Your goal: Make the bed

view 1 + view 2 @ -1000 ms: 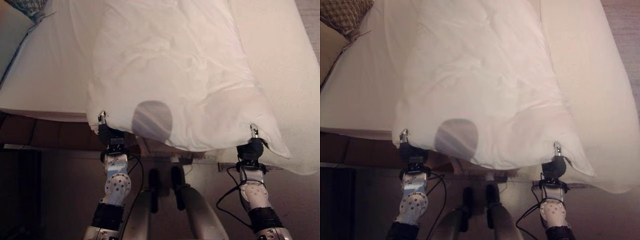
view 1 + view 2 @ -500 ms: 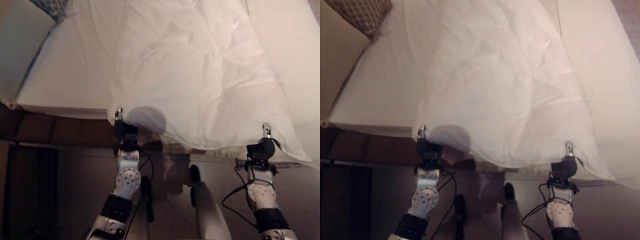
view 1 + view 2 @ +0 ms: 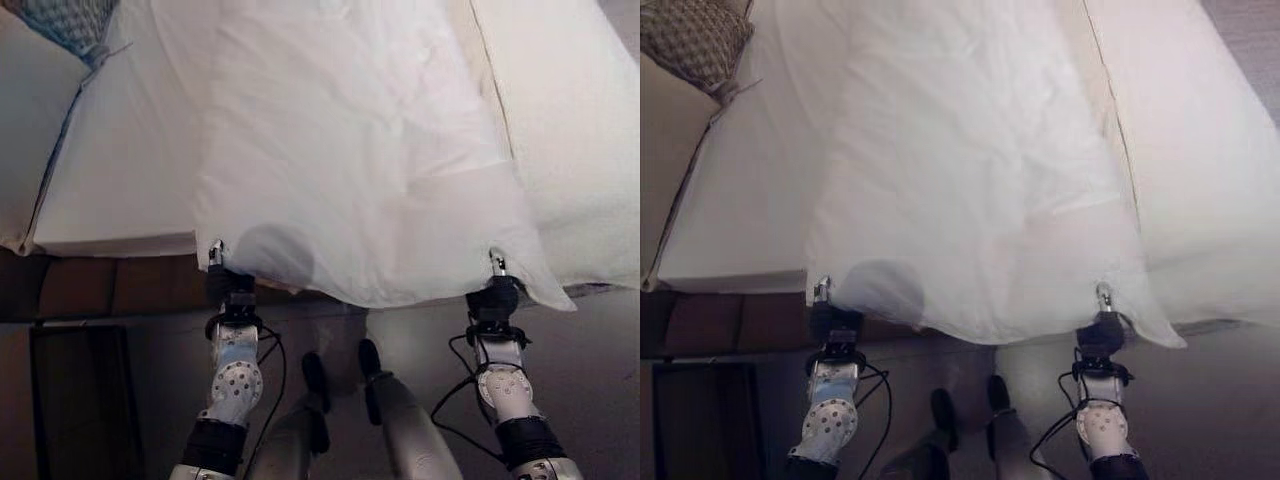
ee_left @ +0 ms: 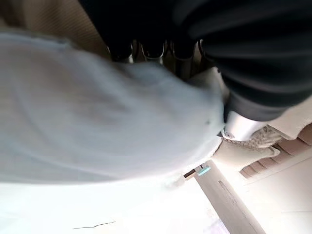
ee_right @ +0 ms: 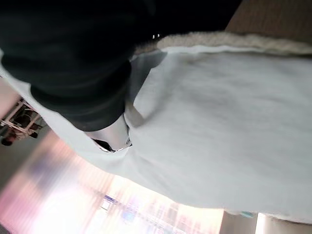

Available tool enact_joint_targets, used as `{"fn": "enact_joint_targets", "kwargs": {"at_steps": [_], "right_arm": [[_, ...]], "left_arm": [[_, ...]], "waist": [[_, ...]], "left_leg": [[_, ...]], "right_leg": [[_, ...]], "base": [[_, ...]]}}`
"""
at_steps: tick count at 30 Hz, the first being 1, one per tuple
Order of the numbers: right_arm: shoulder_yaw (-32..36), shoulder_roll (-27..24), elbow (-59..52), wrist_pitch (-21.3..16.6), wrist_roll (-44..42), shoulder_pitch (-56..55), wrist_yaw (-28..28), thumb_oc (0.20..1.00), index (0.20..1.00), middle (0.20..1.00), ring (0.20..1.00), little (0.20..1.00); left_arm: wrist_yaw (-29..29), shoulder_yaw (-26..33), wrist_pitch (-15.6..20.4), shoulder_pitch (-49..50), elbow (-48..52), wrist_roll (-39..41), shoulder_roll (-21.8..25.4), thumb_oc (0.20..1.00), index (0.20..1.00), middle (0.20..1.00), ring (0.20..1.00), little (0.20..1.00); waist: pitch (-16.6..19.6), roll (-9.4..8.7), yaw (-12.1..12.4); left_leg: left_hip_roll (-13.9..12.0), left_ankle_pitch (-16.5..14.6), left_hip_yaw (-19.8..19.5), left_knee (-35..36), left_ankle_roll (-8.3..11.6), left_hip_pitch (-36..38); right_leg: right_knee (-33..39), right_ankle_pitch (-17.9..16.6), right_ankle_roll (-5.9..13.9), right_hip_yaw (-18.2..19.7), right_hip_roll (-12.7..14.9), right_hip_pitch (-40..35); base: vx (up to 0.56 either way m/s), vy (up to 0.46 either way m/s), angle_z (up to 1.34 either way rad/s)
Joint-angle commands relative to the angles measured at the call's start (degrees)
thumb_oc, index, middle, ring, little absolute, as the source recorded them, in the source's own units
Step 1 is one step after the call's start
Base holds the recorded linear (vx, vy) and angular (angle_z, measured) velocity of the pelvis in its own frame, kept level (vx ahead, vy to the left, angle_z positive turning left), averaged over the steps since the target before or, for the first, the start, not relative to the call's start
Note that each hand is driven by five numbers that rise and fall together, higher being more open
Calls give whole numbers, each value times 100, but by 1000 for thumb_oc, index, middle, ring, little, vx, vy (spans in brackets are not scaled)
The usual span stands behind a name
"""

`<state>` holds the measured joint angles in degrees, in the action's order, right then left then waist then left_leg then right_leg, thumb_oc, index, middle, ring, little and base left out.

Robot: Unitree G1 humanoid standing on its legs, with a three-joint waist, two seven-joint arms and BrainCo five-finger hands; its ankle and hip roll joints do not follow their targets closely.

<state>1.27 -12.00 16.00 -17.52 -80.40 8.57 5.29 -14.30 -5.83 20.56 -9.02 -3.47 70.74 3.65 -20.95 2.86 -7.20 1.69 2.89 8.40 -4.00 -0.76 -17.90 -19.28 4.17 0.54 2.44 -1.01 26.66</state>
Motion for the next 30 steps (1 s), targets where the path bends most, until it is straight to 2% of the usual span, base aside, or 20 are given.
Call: {"fn": "enact_joint_targets", "kwargs": {"at_steps": [1, 5, 6, 8, 9, 10, 13, 15, 16, 17, 18, 19, 20, 22, 23, 24, 25, 26, 28, 30], "right_arm": [[92, -154, -399, -330, 441, -381, 49, 200, 200, 200, 200, 200], [56, -242, -301, -380, 501, -352, 101, 200, 200, 200, 200, 200], [46, -230, -274, -389, 515, -328, 109, 200, 200, 200, 200, 200], [31, -207, -280, -381, 543, -343, 168, 200, 200, 200, 200, 200], [30, -205, -279, -382, 541, -345, 170, 200, 200, 200, 200, 200], [35, -214, -251, -395, 546, -351, 169, 200, 200, 200, 200, 200], [71, -238, -188, -433, 583, -394, 95, 200, 200, 200, 200, 200], [78, -205, -146, -521, 592, -364, -33, 200, 200, 200, 200, 200], [94, -159, -189, -653, 629, -325, -172, 200, 200, 200, 200, 200], [95, -158, -192, -653, 633, -321, -176, 200, 200, 200, 200, 200], [104, -120, -200, -724, 652, -289, -212, 200, 200, 200, 200, 200], [106, -117, -201, -724, 654, -287, -215, 200, 200, 200, 200, 200], [169, -73, -263, -765, 612, -286, -214, 200, 200, 200, 200, 200], [211, -34, -362, -740, 649, -305, -214, 200, 200, 200, 200, 200], [211, -34, -362, -740, 649, -306, -215, 200, 200, 200, 200, 200], [252, -44, -371, -697, 619, -298, -174, 200, 200, 200, 200, 200], [248, -3, -381, -624, 603, -319, -119, 200, 200, 200, 200, 200], [316, 82, -379, -603, 564, -358, -71, 200, 200, 200, 200, 200], [316, 84, -380, -603, 564, -361, -70, 200, 200, 200, 200, 200], [272, 196, -235, -552, 444, -351, -2, 200, 200, 200, 200, 200]], "left_arm": [[299, -123, 179, 46, 367, -106, -53, 200, 200, 200, 200, 200], [556, -215, 165, 140, 362, -66, -72, 200, 200, 200, 200, 200], [584, -205, 151, 157, 350, -70, -77, 200, 200, 200, 200, 200], [654, -197, 158, 196, 413, -66, -43, 200, 200, 200, 200, 200], [653, -199, 158, 199, 415, -65, -40, 200, 200, 200, 200, 200], [653, -185, 171, 201, 428, -80, -11, 200, 200, 200, 200, 200], [688, -64, 237, 195, 500, -83, 62, 200, 200, 200, 200, 200], [714, -19, 244, 158, 457, -55, 105, 200, 200, 200, 200, 200], [734, -4, 270, 117, 409, -34, 155, 200, 200, 200, 200, 200], [736, -3, 270, 111, 406, -32, 156, 200, 200, 200, 200, 200], [808, -77, 275, 52, 375, -62, 258, 200, 200, 200, 200, 200], [811, -77, 276, 48, 371, -60, 260, 200, 200, 200, 200, 200], [840, -133, 269, -25, 344, -66, 342, 200, 200, 200, 200, 200], [929, -200, 224, -99, 320, -156, 451, 200, 200, 200, 200, 200], [929, -200, 224, -99, 320, -156, 451, 200, 200, 200, 200, 200], [1001, -224, 166, -95, 315, -170, 490, 200, 200, 200, 200, 200], [1060, -264, 116, -85, 232, -117, 507, 200, 200, 200, 200, 200], [1093, -292, 46, -32, 187, -183, 570, 200, 200, 200, 200, 200], [1095, -293, 45, -28, 188, -182, 572, 200, 200, 200, 200, 200], [1051, -235, -49, 111, 194, -312, 672, 200, 200, 200, 200, 200]], "waist": [[527, 175, -70], [436, 82, 64], [431, 37, 88], [440, -108, 150], [445, -111, 149], [442, -177, 192], [427, -270, 227], [415, -270, 268], [395, -221, 294], [405, -216, 305], [401, -123, 274], [406, -128, 283], [380, -115, 234], [349, -166, 124], [355, -165, 125], [334, -158, 93], [345, -152, 13], [398, -109, -41], [403, -114, -30], [423, -71, -44]], "left_leg": [[105, 166, -250, 379, 329, 72], [198, 114, -605, 120, 344, -38], [146, 81, -644, 88, 344, -36], [-149, 130, -866, -26, 360, -155], [-147, 127, -868, -32, 361, -162], [-278, 184, -1066, -59, 373, -214], [-731, 470, -1320, 41, 480, -311], [-1002, 722, -1492, 378, 623, -250], [-1119, 743, -1562, 601, 734, -116], [-1133, 763, -1557, 619, 740, -127], [-1076, 550, -1400, 557, 737, -114], [-1073, 537, -1392, 535, 734, -128], [-973, 436, -1224, 304, 722, -235], [-779, 13, -763, -412, 653, -349], [-779, 12, -763, -416, 653, -357], [-568, -244, -734, -780, 544, -459], [-245, -540, -635, -1082, 365, -542], [-46, -700, -571, -1165, 191, -525], [-46, -704, -559, -1167, 187, -526], [1, -581, -340, -674, 105, -209]], "right_leg": [[1070, -321, 367, -13, -279, -539], [1031, -327, 310, -108, -239, -612], [994, -320, 314, -109, -227, -607], [932, -288, 310, -51, -138, -581], [925, -283, 310, -54, -137, -574], [883, -281, 310, -5, -100, -553], [688, -188, 315, 59, -28, -449], [579, -127, 336, 132, -48, -411], [533, -101, 421, 223, -29, -395], [546, -124, 418, 229, -42, -378], [526, -198, 570, 297, 85, -287], [528, -201, 574, 307, 86, -279], [674, -378, 697, 355, 280, -293], [1002, -640, 909, 402, 733, -478], [1004, -643, 909, 403, 733, -472], [1183, -811, 1029, 536, 996, -530], [1545, -1144, 1033, 825, 1353, -628], [1740, -1414, 949, 910, 1512, -585], [1761, -1427, 952, 919, 1515, -589], [1390, -1029, 812, 414, 965, -401]], "base": [[-42, -190, 50], [-61, -135, 31], [-61, -94, 7], [-61, -40, 10], [-53, 10, 4], [-30, 40, -8], [-36, 133, 0], [-13, 313, 8], [-13, 339, -3], [-53, 588, -14], [-44, 343, -21], [-77, 560, -22], [-39, 407, -16], [-30, 506, -4], [-4, 460, 7], [33, 694, 23], [86, 1050, 25], [81, 801, 7], [40, 314, -53], [13, 428, -41]]}}
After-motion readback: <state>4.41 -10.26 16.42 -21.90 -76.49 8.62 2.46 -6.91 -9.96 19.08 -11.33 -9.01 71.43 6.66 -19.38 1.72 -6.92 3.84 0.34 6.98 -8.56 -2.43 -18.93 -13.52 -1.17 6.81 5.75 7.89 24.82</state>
